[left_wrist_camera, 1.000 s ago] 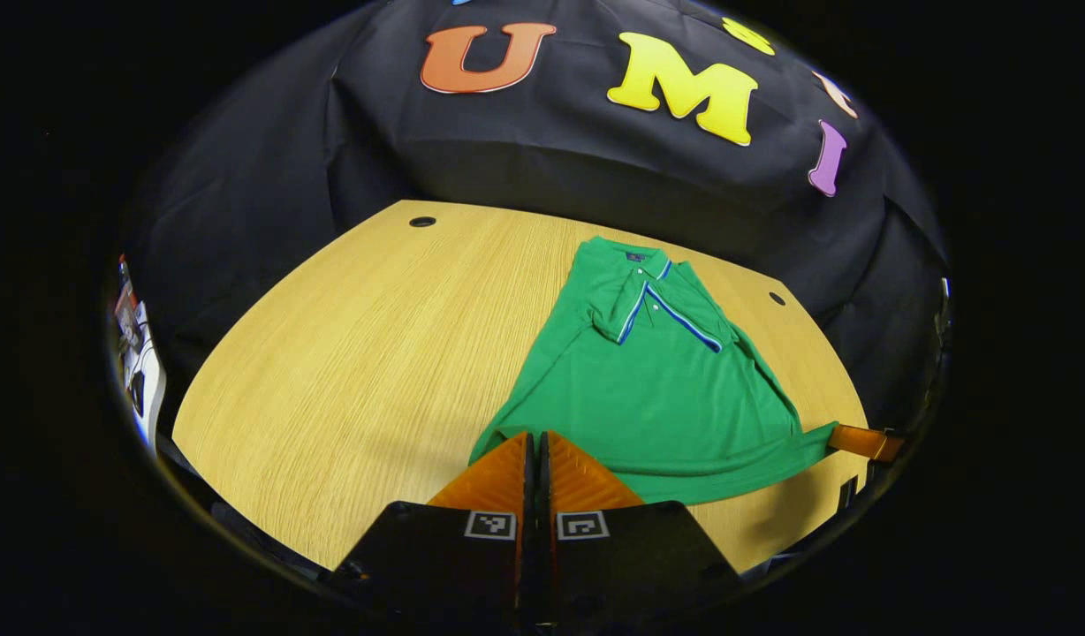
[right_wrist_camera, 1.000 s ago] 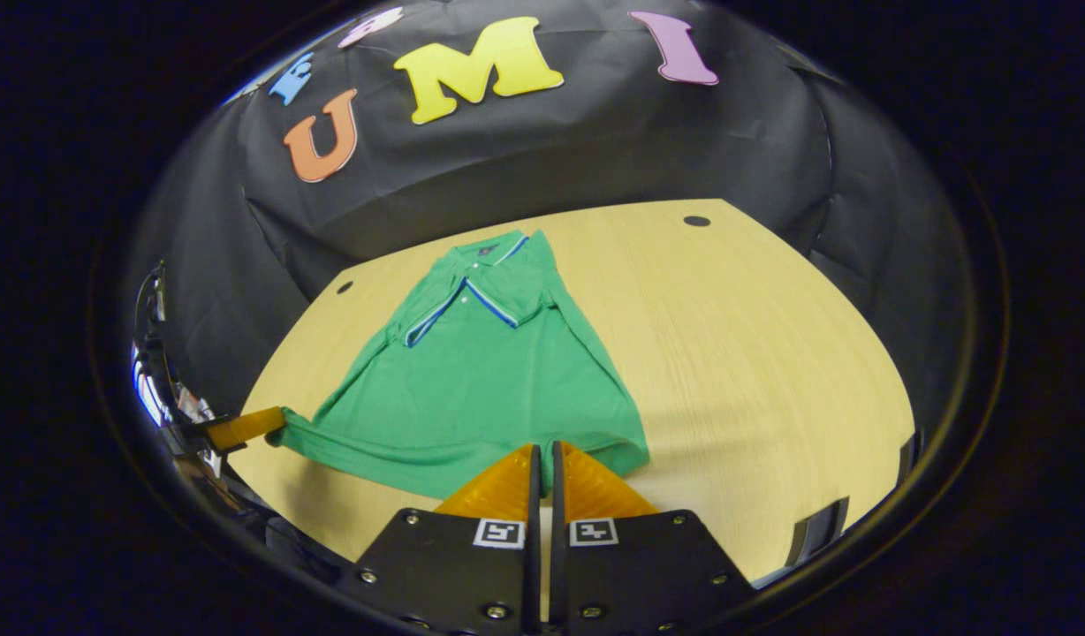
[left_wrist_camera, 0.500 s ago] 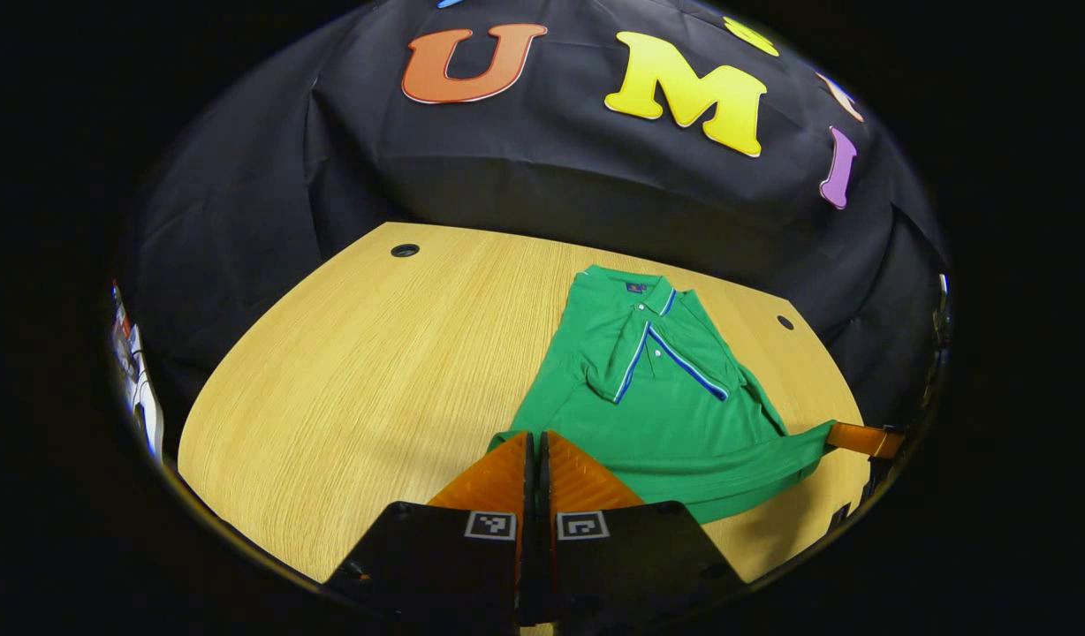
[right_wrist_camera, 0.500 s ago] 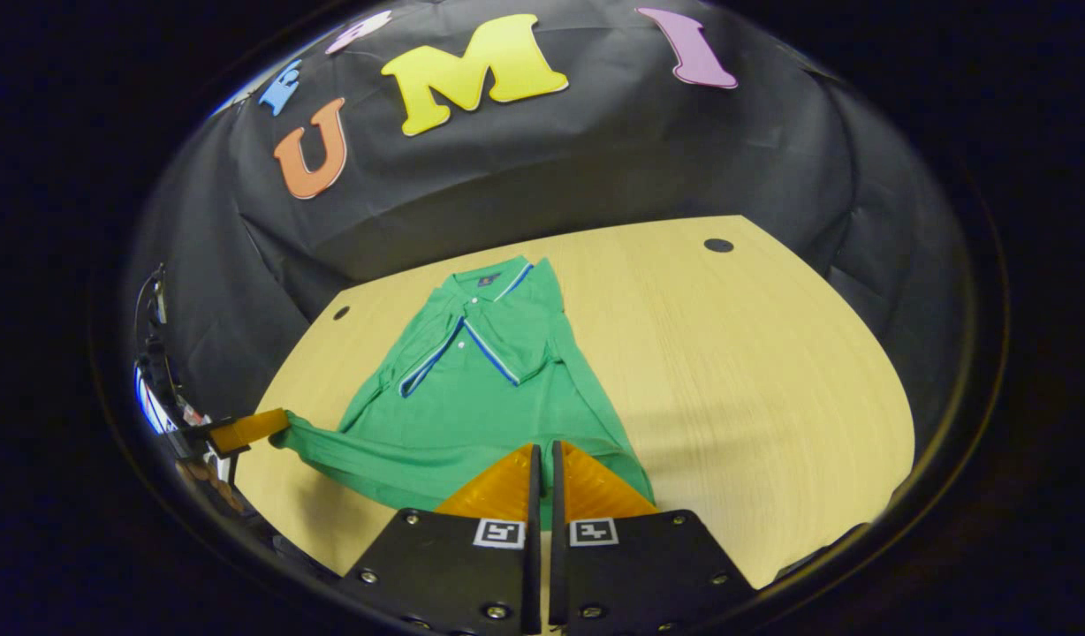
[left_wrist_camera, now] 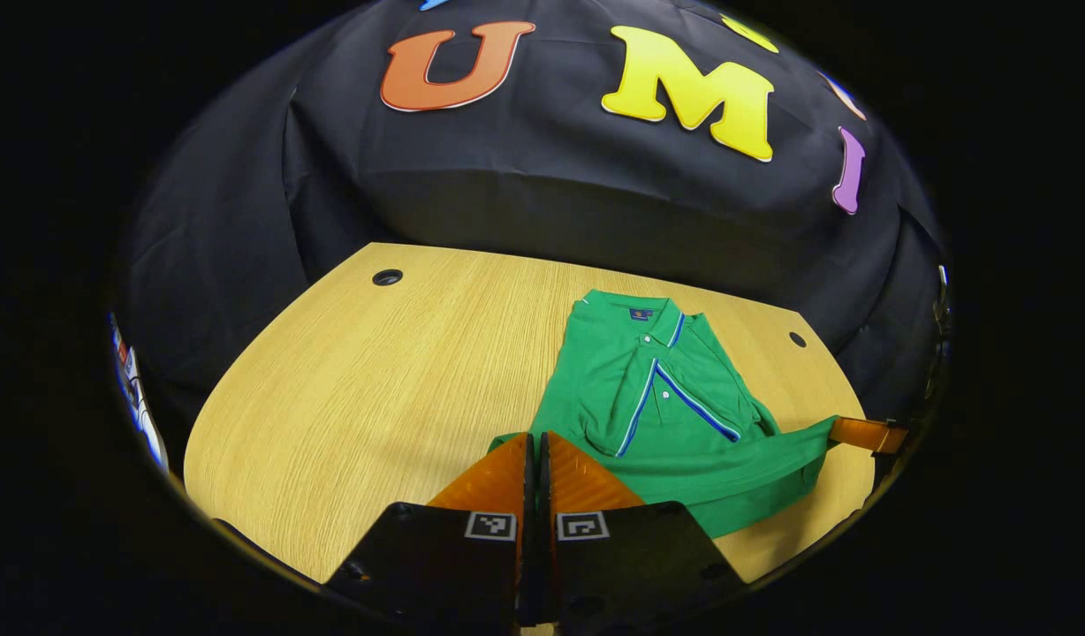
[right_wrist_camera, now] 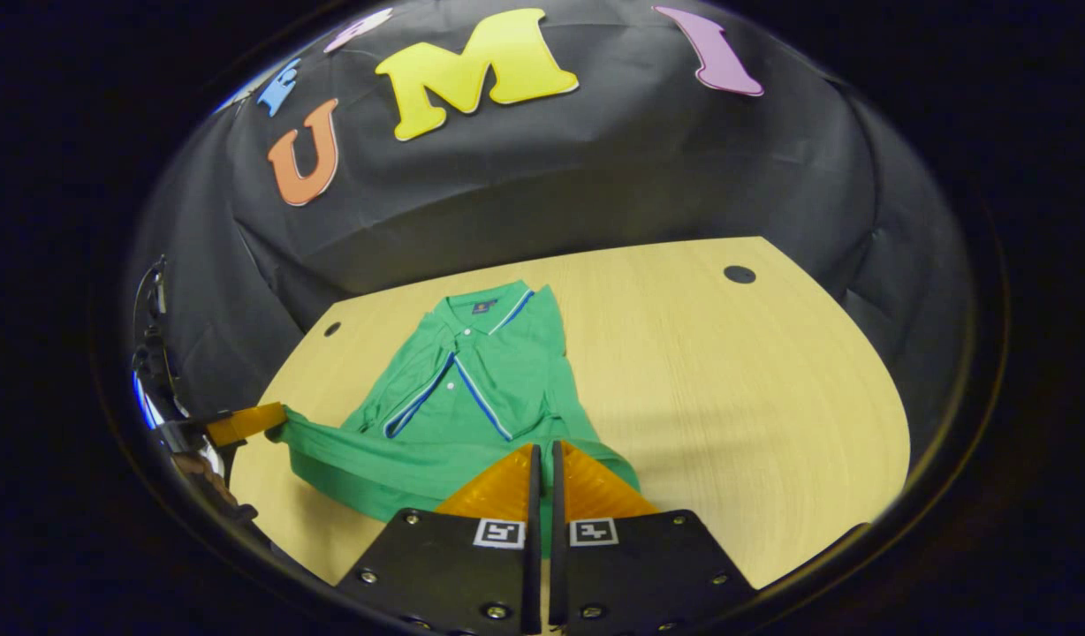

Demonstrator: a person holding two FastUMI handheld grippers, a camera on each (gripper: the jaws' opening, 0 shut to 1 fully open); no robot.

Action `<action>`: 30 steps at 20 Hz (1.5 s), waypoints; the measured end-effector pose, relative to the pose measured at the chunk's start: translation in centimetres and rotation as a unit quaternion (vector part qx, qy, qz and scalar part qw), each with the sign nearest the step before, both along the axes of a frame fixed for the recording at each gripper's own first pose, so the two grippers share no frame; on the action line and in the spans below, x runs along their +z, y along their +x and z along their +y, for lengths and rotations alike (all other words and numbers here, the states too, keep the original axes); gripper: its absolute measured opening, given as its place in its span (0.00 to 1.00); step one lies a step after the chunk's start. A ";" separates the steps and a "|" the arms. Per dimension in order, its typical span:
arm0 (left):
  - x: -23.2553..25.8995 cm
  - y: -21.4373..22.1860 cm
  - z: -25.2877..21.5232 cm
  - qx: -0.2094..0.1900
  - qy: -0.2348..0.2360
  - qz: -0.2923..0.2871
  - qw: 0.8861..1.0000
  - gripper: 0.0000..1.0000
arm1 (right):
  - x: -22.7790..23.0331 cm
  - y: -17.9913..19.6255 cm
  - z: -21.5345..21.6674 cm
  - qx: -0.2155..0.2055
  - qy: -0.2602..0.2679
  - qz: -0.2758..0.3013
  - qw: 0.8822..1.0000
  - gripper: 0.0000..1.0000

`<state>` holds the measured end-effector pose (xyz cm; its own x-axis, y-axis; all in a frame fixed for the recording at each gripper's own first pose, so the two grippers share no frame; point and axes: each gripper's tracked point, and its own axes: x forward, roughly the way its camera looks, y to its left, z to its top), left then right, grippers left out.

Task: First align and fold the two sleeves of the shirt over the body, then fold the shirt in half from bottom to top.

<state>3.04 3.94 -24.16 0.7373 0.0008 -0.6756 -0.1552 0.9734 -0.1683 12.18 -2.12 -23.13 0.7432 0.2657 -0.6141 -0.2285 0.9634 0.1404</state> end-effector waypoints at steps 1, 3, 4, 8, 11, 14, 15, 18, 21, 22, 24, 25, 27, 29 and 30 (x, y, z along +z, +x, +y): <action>0.0 0.7 0.0 0.001 0.002 -0.002 1.000 0.03 | 0.1 0.8 0.2 0.000 0.001 -0.001 1.000 0.04; -0.1 2.2 0.3 0.003 0.005 -0.006 1.000 0.03 | 0.4 2.6 0.5 0.001 0.002 -0.005 1.000 0.04; 0.0 3.0 0.3 0.004 0.004 -0.008 1.000 0.03 | 0.6 3.5 0.7 0.003 0.002 -0.007 1.000 0.04; -0.1 6.9 0.9 0.012 0.005 -0.019 1.000 0.03 | 0.4 6.9 1.6 0.004 0.003 -0.010 1.000 0.04; -0.3 9.4 1.2 0.012 0.009 -0.027 1.000 0.03 | 0.4 9.5 1.8 0.004 0.003 -0.015 1.000 0.04; -0.5 11.8 1.3 0.016 0.008 -0.034 0.999 0.03 | 0.5 12.2 1.8 0.000 0.004 -0.024 1.000 0.04; -0.5 12.6 1.4 0.016 0.011 -0.038 0.999 0.03 | 0.7 13.2 1.8 -0.001 0.005 -0.027 1.000 0.04; -0.6 15.0 1.5 0.015 0.013 -0.045 0.999 0.03 | 0.8 15.5 2.1 -0.001 0.009 -0.035 0.999 0.04; -1.1 17.6 1.7 0.013 0.021 -0.052 0.998 0.03 | 0.6 18.0 2.4 0.002 0.008 -0.040 0.999 0.04; -1.3 18.3 1.7 0.013 0.023 -0.052 0.998 0.03 | 0.6 19.0 2.4 0.002 0.007 -0.043 0.999 0.04; -1.5 20.2 2.1 0.013 0.026 -0.059 0.998 0.03 | 0.8 20.6 2.7 0.003 0.007 -0.049 0.999 0.04; -1.7 21.2 2.3 0.013 0.029 -0.060 0.998 0.03 | 0.8 21.6 2.8 0.004 0.009 -0.051 0.999 0.04; -1.9 23.2 2.3 0.014 0.031 -0.065 0.997 0.03 | 0.9 23.3 3.1 0.004 0.011 -0.054 0.998 0.04; -2.5 24.5 2.6 0.012 0.039 -0.067 0.997 0.03 | 0.7 25.1 3.5 -0.001 0.017 -0.055 0.998 0.04; -2.8 25.0 2.5 0.009 0.042 -0.070 0.997 0.03 | 0.6 25.4 3.6 -0.002 0.018 -0.054 0.998 0.04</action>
